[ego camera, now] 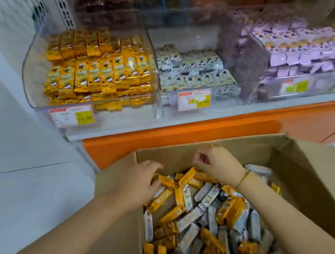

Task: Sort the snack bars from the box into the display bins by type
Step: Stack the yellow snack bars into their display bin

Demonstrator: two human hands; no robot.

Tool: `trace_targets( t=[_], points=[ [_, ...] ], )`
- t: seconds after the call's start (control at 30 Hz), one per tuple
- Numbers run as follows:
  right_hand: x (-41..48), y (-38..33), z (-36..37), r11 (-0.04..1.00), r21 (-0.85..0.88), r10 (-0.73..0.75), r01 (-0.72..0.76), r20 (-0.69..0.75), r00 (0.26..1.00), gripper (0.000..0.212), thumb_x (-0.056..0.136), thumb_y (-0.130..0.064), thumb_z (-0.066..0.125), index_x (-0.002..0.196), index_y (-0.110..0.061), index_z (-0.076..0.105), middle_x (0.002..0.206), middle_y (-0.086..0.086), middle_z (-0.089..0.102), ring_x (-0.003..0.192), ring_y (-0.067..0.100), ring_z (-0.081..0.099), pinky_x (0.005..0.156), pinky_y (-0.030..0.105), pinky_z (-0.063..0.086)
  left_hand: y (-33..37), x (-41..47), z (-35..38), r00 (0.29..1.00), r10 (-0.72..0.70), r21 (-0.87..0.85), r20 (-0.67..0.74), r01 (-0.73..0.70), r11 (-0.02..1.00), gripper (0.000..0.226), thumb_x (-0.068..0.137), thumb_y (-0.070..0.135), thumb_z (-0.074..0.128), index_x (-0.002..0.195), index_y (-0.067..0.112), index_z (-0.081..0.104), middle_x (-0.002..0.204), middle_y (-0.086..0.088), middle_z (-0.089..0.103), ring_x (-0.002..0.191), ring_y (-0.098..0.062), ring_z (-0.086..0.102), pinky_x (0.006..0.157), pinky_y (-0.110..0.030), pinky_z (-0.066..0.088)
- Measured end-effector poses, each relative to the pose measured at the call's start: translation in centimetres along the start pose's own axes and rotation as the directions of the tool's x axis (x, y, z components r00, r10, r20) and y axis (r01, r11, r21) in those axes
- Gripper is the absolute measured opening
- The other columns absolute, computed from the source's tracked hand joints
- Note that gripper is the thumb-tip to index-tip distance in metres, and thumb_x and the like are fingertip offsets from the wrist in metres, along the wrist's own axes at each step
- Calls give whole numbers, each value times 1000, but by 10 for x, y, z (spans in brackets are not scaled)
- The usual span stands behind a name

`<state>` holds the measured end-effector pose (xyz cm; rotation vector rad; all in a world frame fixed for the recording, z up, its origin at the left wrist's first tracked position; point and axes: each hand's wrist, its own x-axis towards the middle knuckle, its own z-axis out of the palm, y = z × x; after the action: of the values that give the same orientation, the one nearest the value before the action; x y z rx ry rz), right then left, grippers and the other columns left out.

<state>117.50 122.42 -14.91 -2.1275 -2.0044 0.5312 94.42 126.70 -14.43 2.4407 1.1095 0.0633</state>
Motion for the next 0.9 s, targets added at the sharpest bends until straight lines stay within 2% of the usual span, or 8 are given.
trace_targets(
  t=[0.13, 0.2, 0.33, 0.43, 0.53, 0.7, 0.8, 0.9],
  points=[
    [-23, 92, 71, 942, -196, 318, -271, 273, 908, 41, 90, -32, 57, 130, -21, 50, 109, 13, 62, 98, 31, 61, 80, 38, 53, 2, 22, 72, 968, -163, -77, 192, 180, 981, 36, 94, 31, 55, 129, 21, 52, 125, 0, 61, 113, -17, 57, 91, -28, 46],
    [-41, 118, 93, 938, -234, 335, -255, 434, 836, 51, 91, -22, 55, 139, -23, 40, 128, 13, 54, 110, 28, 57, 91, 37, 49, 1, 30, 110, 929, -225, -96, 294, 263, 960, 41, 93, 27, 57, 132, 18, 49, 131, -1, 57, 118, -18, 54, 93, -28, 44],
    [-64, 144, 113, 938, -341, 249, -57, 550, 797, 58, 92, -5, 45, 146, -22, 32, 158, 7, 17, 143, 24, 18, 114, 35, 14, -2, 38, 170, 842, -341, -142, 418, 431, 891, 45, 92, 23, 60, 134, 15, 46, 138, -3, 50, 123, -20, 50, 91, -28, 44],
    [-64, 157, 122, 940, -335, 259, -72, 558, 788, 70, 91, -2, 48, 150, -28, 21, 159, 5, 8, 143, 29, 13, 111, 38, 23, -6, 38, 203, 767, -432, -89, 475, 530, 843, 53, 91, 32, 62, 138, 20, 41, 137, -3, 51, 121, -24, 51, 92, -30, 45],
    [-57, 158, 119, 934, -357, 259, -30, 613, 747, 77, 91, -7, 53, 152, -30, 12, 159, 7, 8, 141, 30, 20, 111, 36, 24, -4, 36, 219, 724, -482, -4, 494, 557, 831, 55, 92, 39, 57, 140, 20, 40, 137, -4, 51, 125, -26, 48, 97, -34, 41],
    [-45, 151, 109, 923, -384, 300, -30, 668, 681, 75, 75, -31, 76, 137, -23, 34, 139, 3, 37, 128, 28, 32, 97, 37, 38, 3, 36, 222, 720, -490, -17, 491, 571, 821, 57, 94, 30, 55, 145, 13, 35, 140, -8, 48, 128, -28, 46, 99, -35, 41],
    [-41, 135, 88, 960, -170, 277, -223, 698, 660, 57, 71, -25, 81, 107, -20, 37, 87, -5, 45, 86, 17, 48, 71, 34, 47, 13, 38, 208, 743, -485, -150, 462, 604, 783, 52, 90, 27, 61, 137, 14, 44, 133, -5, 54, 120, -25, 53, 93, -30, 45],
    [-31, 109, 60, 937, 64, 237, -344, 606, 760, 57, 66, -27, 84, 101, -17, 41, 83, -3, 48, 72, 14, 46, 57, 29, 37, 31, 40, 184, 790, -417, -420, 451, 599, 681, 49, 85, 31, 69, 129, 15, 55, 119, 1, 60, 110, -18, 58, 90, -30, 47]
  ],
)
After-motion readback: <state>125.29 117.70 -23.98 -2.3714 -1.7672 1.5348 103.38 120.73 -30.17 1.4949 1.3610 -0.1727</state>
